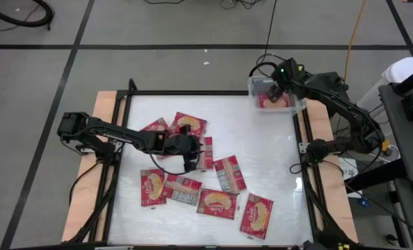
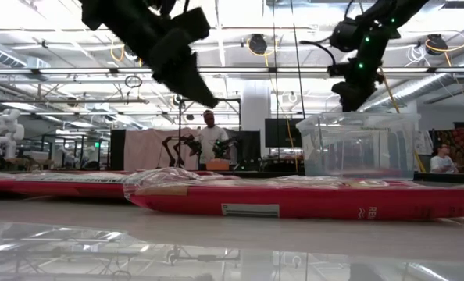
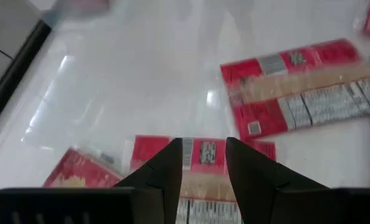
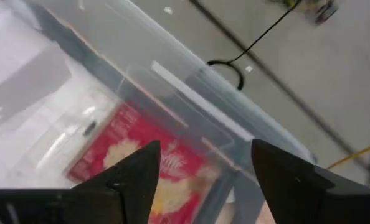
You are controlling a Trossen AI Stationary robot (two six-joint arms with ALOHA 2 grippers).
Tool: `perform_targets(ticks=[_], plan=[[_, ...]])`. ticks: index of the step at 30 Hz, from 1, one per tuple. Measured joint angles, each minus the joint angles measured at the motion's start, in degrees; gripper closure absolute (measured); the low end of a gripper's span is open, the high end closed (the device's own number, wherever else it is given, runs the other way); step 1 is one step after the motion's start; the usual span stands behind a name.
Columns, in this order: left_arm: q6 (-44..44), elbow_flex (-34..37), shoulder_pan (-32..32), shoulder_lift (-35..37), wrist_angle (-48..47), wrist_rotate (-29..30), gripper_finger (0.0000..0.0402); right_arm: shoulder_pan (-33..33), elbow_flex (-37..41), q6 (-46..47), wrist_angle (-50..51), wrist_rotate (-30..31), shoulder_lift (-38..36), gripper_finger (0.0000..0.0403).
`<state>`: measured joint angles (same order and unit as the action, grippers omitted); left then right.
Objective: Sort popcorn bags into baskets
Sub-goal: Put the red popcorn bag into the transparent bin
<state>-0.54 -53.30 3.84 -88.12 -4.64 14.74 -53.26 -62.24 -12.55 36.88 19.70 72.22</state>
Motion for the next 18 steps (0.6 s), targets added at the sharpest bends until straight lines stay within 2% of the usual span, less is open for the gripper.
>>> perform_targets(ticks=[2, 6, 11, 14, 18], plan=[[0.05, -0.26, 0.00, -0.50, 0.91, 0.20, 0.0275, 1.94, 0.00, 0.40, -0.06, -0.65, -0.81, 0.0160], [0.39, -0.15, 0.00, -0.40, 0.27, 0.33, 0.0275, 7.14, 0.02, 4.89, -0.19, -8.28, -3.06, 0.0173], [0.50, -0.11, 0.00, -0.44, -1.68, 0.33, 0.0275, 18.29, 3.43, 7.61, -5.74, -15.39, -7.75, 0.0193], [-0.22, -0.13, 0.10, -0.42, -3.29, 0.31, 0.0275, 26.45, 8.56, 11.20, -12.49, -15.75, -11.05, 0.0199], [-1.14, -0.11, 1.60, -0.42, -7.04, 0.31, 0.0275, 37.26, 16.08, 16.41, -22.04, -11.04, -14.04, 0.0199]])
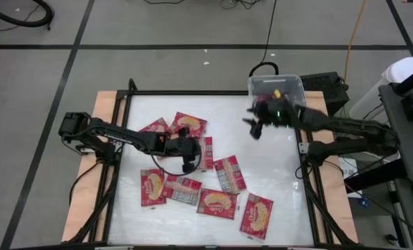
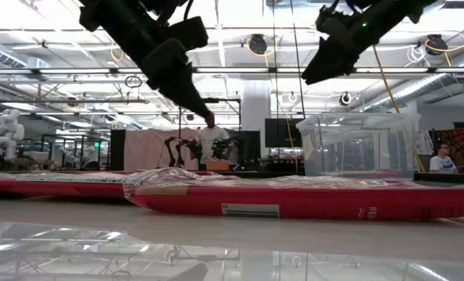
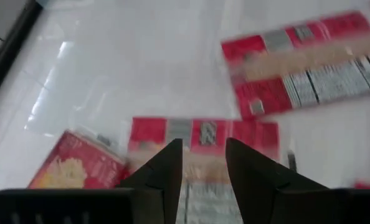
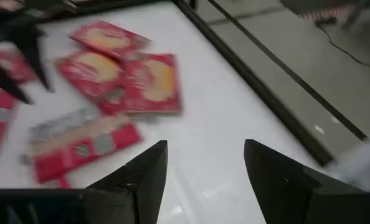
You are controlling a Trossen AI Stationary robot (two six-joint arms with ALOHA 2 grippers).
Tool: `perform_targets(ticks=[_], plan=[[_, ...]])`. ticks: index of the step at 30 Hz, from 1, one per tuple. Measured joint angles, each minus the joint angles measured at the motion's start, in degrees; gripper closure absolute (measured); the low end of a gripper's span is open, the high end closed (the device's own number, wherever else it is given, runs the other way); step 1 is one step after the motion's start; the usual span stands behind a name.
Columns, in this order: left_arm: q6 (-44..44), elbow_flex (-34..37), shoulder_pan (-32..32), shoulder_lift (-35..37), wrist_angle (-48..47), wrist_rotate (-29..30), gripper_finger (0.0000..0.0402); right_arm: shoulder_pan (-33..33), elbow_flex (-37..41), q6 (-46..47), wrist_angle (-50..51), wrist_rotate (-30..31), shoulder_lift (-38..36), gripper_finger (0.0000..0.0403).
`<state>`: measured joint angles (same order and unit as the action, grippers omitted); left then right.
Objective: Sort popcorn bags into baskets
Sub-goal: Put the red popcorn bag into the transparent bin
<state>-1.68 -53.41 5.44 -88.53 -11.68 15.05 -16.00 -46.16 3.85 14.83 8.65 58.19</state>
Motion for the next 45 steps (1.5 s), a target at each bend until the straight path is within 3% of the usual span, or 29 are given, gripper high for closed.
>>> perform_targets(ticks=[8, 14, 17, 20, 25, 34, 38, 42, 45], plan=[[1.56, -0.01, 8.17, -1.24, -5.07, -3.39, 0.0267, 18.66, 10.53, 0.85, -18.88, 11.08, 0.95, 0.0199], [0.88, 0.07, 12.82, -4.16, -2.25, -2.82, 0.0207, 28.37, 12.91, 2.02, -27.75, 15.76, 5.66, 0.0200], [1.74, -0.07, 14.01, -7.65, 2.24, -0.94, 0.0166, 32.80, 13.22, 3.04, -32.13, 18.95, 9.84, 0.0200], [0.89, 0.02, 14.43, -11.06, 3.01, 4.89, 0.0134, 36.39, 13.15, 3.03, -37.85, 22.14, 14.91, 0.0200], [-3.95, -0.04, 14.00, -14.78, 3.79, 13.04, 0.0120, 40.16, 13.12, 3.33, -45.68, 25.12, 21.74, 0.0200], [-4.90, -0.28, 11.50, -19.46, 5.41, 13.09, 0.0188, 41.69, 13.18, 6.99, -53.77, 26.03, 29.81, 0.0200], [-3.91, -0.28, 11.34, -19.87, 5.61, 13.39, 0.0259, 41.63, 13.17, 7.04, -54.64, 26.15, 29.91, 0.0200], [0.03, -0.15, 11.55, -20.02, 4.96, 15.98, 0.0370, 41.63, 13.17, 7.10, -54.55, 27.13, 29.93, 0.0200], [0.66, -0.03, 11.20, -19.14, 5.23, 16.29, 0.0389, 41.63, 13.17, 7.47, -54.49, 27.33, 29.93, 0.0200]])
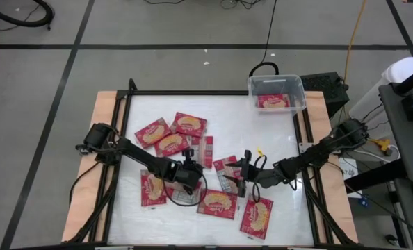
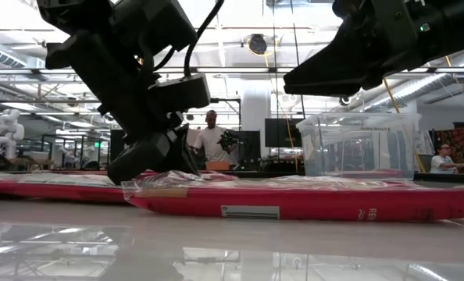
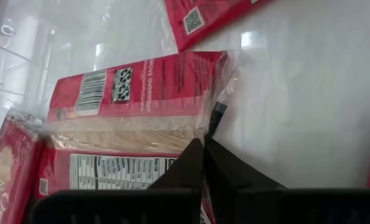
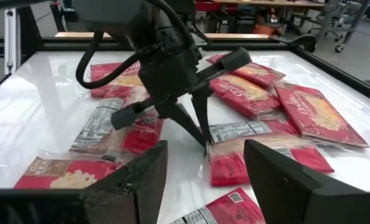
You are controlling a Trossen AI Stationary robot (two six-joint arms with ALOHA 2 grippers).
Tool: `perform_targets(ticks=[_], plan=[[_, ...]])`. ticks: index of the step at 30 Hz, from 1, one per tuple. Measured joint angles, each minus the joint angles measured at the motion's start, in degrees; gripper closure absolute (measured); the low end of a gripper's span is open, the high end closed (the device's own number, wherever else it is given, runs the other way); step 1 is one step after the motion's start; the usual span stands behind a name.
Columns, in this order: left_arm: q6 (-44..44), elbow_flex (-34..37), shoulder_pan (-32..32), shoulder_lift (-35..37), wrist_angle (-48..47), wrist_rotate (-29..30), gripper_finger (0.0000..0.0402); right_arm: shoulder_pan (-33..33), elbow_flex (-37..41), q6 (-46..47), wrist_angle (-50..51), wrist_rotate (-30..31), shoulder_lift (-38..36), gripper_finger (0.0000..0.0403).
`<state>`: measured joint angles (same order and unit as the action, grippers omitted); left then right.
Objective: Sort popcorn bags into baskets
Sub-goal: Put the red popcorn bag into the transparent bin
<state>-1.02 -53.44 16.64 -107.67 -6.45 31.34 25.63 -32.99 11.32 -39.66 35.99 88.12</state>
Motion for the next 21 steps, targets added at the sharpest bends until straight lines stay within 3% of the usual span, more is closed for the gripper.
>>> perform_targets(ticks=[8, 16, 21], plan=[[2.03, 0.13, -0.20, 11.14, -1.29, -1.55, 0.0397, -0.02, -1.27, -0.22, 1.80, 0.41, 0.00, 0.0200], [0.51, 0.05, -3.90, 25.04, -4.73, -13.65, 0.0399, -0.02, -12.97, 2.51, 22.28, 5.30, 0.00, 0.0200], [0.48, 0.07, -6.69, 30.46, -8.99, -18.70, 0.0399, 0.31, -15.75, 3.21, 24.96, 6.01, 0.00, 0.0193]])
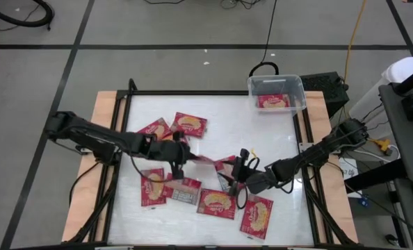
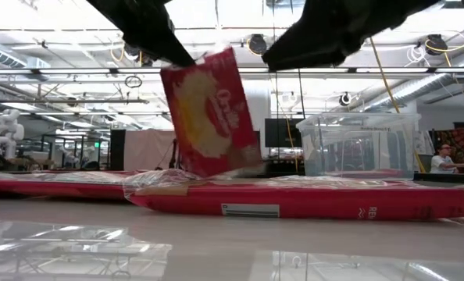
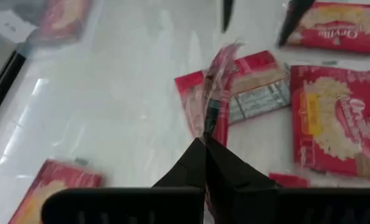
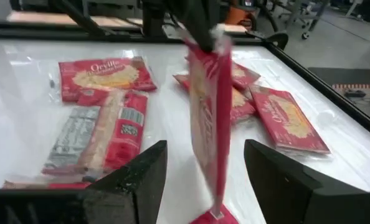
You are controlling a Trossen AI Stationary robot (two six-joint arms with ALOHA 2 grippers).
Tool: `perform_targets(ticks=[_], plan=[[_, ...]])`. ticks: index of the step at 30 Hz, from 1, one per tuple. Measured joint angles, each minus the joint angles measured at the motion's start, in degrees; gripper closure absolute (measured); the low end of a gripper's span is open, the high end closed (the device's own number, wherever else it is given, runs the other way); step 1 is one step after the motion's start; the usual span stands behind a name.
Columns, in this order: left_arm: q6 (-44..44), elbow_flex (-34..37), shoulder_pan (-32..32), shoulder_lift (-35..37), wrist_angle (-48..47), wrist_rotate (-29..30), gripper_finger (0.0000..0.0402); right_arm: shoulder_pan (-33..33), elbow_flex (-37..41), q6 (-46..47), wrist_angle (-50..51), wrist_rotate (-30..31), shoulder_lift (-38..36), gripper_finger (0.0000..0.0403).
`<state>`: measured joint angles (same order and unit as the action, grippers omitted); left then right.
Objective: Sort popcorn bags into baskets
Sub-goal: Put the red popcorn bag into the transparent bin
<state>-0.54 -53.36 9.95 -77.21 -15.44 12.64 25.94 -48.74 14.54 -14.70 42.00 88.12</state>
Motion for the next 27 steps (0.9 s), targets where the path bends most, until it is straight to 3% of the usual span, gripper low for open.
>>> perform_targets(ticks=[7, 22, 27], plan=[[0.42, -0.07, -1.83, 0.32, 0.97, -0.58, 0.0400, -1.15, -0.18, 2.78, -0.05, 0.02, 1.58, 0.0180], [3.55, -0.07, -1.83, 0.24, 4.31, -5.82, 0.0401, -7.35, -0.16, 2.37, -7.59, 0.51, 16.05, 0.0179], [5.67, -0.07, -1.83, 0.28, 6.13, -7.29, 0.0400, -8.60, -0.14, -0.08, -12.11, -5.02, 18.43, 0.0219]])
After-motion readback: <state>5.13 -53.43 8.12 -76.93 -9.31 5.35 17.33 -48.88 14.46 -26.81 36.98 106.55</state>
